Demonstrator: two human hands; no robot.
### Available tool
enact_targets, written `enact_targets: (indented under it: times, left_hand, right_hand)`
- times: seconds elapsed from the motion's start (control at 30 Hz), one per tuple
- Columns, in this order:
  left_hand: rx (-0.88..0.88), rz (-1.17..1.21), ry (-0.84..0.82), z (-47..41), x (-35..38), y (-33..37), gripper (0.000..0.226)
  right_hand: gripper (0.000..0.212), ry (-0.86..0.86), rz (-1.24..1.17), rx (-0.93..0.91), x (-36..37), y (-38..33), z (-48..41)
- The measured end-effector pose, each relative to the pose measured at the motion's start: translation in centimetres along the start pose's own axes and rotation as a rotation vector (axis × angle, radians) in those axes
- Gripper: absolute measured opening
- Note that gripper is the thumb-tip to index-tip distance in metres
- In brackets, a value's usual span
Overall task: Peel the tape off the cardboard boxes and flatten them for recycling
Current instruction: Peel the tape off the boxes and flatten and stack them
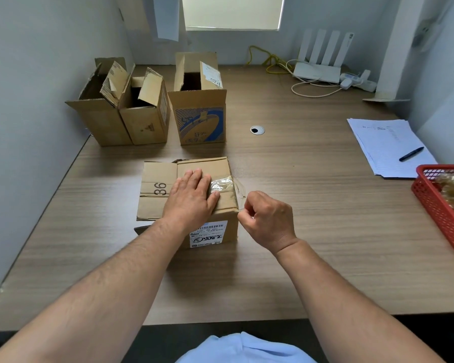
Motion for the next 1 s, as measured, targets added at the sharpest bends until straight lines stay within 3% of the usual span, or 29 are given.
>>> enact_targets:
  times: [0.1, 0.2, 0.33, 0.43, 0.53, 0.7, 0.8, 0.9, 1.0]
  left_hand:
    - [0.002, -0.002, -0.004, 0.0, 0.1, 0.0, 0.062]
    - [0.001, 0.001, -0.013, 0.0, 0.2, -0.1, 0.062]
    - [0.005, -0.001, -0.014, 0.1, 0.2, -0.1, 0.062]
    - [-0.002, 0.008, -0.013, 0.2, 0.1, -0.1, 0.061]
    - [-0.001, 0.029, -0.013, 0.5, 0.0, -0.1, 0.06]
    - [0.008, 0.059, 0.009, 1.6, -0.4, -0.5, 0.06]
    - [0.043, 0.063, 0.054, 2.6, -0.4, -0.8, 0.062]
    - [0.058, 0.054, 0.067, 2.9, -0.2, -0.9, 0.065]
    - [0.059, 0.061, 0.026, 2.5, -0.3, -0.8, 0.074]
  right_hand:
    - [0.014, 0.0, -0.031, 0.044, 0.0, 0.6, -0.3]
    - [0.014, -0.006, -0.055, 0.208, -0.4, 2.9, -1.0]
    - [0.013, -0.059, -0.34, 0.393, -0.1, 5.2, -1.4]
    - [0.026, -0.077, -0.462, 0.377, 0.1, 4.0, -0.9]
    - [0.037, -0.195, -0.412, 0.302, 1.1, 2.7, -0.3]
    - [0.003, -0.21, -0.375, 0.322, 2.1, 3.2, -0.6]
    - [0.006, -0.117, -0.337, 0.438, 1.4, 4.8, -1.3]
    - [0.011, -0.172, -0.303, 0.536, 2.0, 5.8, -2.1]
    - [0.031, -0.138, -0.578, 0.691, 3.3, 5.8, -2.4]
Point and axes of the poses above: each hand's wrist, its own z-axis away from the middle knuckle, its own x-axis out of the palm, y = z × x, the point moved 8 cm from there along -z, towards the middle knuckle, and after that the axes turned 15 degrees about -x, right-handed, at the moved point
